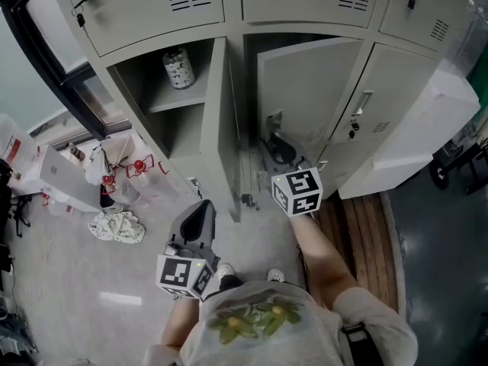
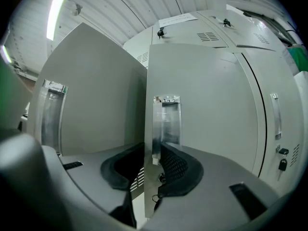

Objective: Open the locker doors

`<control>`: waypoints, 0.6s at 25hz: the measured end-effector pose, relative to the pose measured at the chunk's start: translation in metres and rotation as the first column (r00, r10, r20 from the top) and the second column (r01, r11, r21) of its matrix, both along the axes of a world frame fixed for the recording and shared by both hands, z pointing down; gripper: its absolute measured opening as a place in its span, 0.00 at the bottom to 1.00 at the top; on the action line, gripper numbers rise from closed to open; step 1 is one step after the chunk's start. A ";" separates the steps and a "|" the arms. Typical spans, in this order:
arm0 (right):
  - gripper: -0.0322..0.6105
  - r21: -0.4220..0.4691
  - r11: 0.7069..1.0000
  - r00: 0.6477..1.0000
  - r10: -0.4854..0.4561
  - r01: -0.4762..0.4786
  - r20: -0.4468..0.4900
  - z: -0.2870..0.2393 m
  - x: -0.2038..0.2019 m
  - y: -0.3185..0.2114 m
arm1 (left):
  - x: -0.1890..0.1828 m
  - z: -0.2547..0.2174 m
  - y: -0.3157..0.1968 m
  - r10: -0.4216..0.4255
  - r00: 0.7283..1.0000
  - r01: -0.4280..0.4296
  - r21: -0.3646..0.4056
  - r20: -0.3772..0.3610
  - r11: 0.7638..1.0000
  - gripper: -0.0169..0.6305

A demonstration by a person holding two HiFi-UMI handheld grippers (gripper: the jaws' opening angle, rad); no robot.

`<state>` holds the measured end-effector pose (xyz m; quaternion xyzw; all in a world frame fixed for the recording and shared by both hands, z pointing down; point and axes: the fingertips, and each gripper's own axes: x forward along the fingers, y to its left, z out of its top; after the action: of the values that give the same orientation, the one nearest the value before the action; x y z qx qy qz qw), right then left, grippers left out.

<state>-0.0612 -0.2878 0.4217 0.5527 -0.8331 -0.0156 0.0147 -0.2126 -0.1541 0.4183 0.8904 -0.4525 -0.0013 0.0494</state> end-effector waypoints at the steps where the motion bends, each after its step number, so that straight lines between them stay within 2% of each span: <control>1: 0.23 0.000 1.000 1.000 -0.003 0.003 0.000 0.000 0.001 0.002 | 0.001 0.000 0.002 0.000 1.000 0.000 0.001 0.000 1.000 0.07; 15: 0.23 -0.003 0.998 0.997 -0.070 0.070 -0.015 0.000 0.009 0.023 | 0.012 0.008 0.023 -0.061 0.998 0.061 0.000 -0.012 0.998 0.07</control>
<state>-0.0520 -0.2643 0.4216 0.5232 -0.8517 -0.0192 0.0214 -0.2004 -0.1308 0.4259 0.8763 -0.4789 -0.0085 0.0520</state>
